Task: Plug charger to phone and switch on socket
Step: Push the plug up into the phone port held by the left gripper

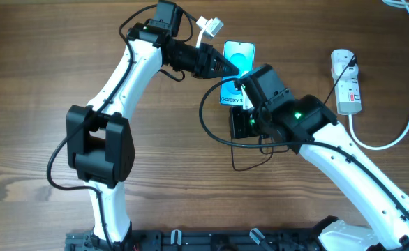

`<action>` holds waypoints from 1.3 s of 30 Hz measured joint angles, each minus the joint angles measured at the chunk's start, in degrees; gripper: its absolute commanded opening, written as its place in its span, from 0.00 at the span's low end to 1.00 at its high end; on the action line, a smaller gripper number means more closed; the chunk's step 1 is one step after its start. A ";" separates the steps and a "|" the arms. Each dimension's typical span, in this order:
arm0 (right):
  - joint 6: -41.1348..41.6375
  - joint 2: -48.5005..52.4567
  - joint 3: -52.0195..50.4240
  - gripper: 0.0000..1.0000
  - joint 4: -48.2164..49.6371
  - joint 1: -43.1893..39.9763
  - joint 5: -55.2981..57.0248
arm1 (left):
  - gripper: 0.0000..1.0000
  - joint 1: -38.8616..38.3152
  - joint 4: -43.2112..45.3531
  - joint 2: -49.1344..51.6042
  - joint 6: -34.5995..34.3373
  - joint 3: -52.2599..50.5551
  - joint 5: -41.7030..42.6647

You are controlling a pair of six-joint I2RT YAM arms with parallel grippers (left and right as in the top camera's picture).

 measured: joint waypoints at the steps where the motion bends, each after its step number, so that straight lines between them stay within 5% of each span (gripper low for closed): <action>1: 0.00 -0.02 0.00 0.04 0.00 0.00 0.02 | 0.04 0.00 0.00 0.00 0.00 0.00 0.00; 39: 0.02 0.59 0.37 0.04 1.03 0.66 2.38 | 0.04 0.02 -0.46 -0.02 0.00 0.50 -3.02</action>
